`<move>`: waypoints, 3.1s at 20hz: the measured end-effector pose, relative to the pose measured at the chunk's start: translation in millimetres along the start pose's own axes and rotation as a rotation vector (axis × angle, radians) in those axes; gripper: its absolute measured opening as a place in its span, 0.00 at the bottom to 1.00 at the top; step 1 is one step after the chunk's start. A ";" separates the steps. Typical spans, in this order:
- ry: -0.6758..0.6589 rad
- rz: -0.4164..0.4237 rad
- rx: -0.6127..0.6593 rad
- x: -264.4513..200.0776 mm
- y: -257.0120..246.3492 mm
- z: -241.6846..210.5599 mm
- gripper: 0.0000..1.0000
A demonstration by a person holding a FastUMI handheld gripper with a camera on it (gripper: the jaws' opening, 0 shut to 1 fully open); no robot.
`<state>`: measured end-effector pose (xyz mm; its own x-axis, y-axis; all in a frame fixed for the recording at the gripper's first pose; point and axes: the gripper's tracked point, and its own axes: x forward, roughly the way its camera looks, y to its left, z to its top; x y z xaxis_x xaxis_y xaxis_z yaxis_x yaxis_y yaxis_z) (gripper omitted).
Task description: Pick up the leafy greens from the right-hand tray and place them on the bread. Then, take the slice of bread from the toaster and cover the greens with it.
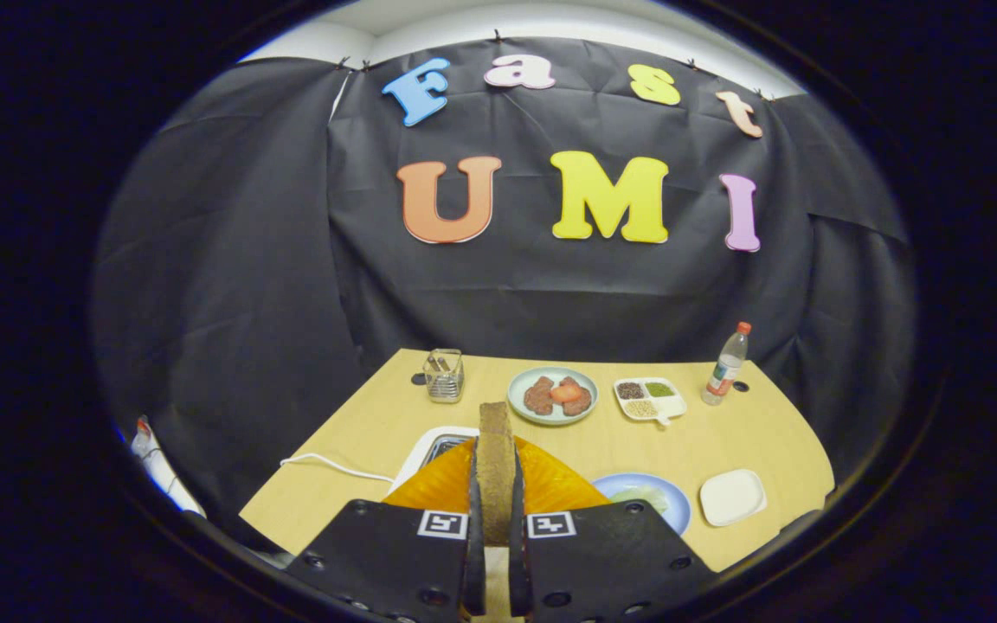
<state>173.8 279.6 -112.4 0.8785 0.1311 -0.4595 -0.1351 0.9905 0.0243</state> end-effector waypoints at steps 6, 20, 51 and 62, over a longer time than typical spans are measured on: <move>0.013 -0.035 0.063 -2.1 -38.0 -11.1 0.10; 0.177 -0.104 0.118 76.2 -117.4 -97.4 0.10; 0.300 -0.112 0.114 127.7 -218.2 -187.7 0.37; 0.186 -0.154 0.077 76.5 -228.3 -152.8 0.95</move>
<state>201.8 57.2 -288.8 0.7859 -0.0242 -0.6179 0.0351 0.9994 0.0054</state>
